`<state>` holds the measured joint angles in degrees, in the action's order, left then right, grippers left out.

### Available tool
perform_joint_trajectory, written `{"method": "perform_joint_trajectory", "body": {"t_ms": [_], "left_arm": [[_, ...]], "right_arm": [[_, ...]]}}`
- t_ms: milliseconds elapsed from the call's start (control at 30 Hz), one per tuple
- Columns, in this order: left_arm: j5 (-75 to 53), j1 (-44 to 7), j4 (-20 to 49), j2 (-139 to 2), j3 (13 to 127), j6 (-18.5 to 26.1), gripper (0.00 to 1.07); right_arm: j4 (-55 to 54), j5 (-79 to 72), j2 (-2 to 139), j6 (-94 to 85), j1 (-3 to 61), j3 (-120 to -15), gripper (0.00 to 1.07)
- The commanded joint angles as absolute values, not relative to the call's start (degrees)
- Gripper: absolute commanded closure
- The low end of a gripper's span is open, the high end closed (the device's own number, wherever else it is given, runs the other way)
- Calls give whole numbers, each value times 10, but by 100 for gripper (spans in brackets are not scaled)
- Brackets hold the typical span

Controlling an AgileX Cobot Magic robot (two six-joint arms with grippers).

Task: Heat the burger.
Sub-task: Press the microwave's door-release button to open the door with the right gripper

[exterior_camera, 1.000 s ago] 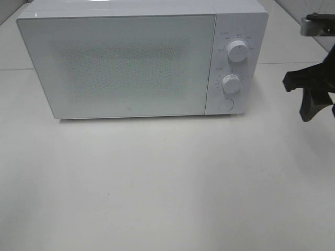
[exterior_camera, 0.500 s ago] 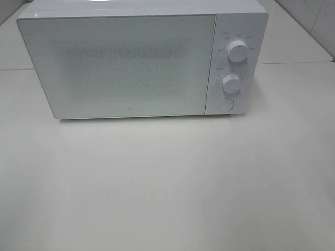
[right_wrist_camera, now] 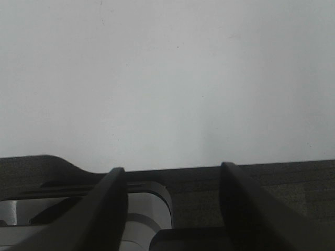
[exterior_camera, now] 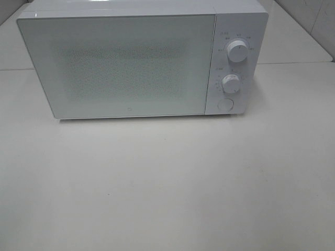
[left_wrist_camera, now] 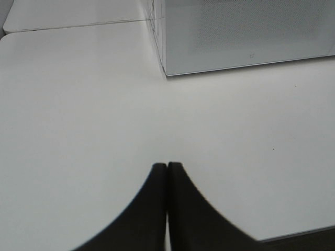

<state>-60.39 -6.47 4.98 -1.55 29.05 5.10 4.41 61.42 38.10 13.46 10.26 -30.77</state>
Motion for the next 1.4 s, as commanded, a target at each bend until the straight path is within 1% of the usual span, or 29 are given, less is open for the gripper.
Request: {"method": "perform_joint_trajectory", "body": {"t_ms": [33,133,300,600,933,1400], "left_arm": [[-596,-64,50,-14,289,49,106],[-596,-64,50,-14,289,49,106],[-596,-64,50,-14,289,49,106],[-596,-64,50,-14,289,49,106],[-596,-64,50,-14,289,49,106],[-596,-64,50,-18,289,49,106]], "right_arm": [[33,600,334,125,99,-300,57],[32,596,321,121,99,-298,57],[32,576,226,106,99,-290,57],[32,573,113,99,99,-289,58],[32,572,-19,95,99,-289,60],[32,572,-16,89,99,-289,60]]}}
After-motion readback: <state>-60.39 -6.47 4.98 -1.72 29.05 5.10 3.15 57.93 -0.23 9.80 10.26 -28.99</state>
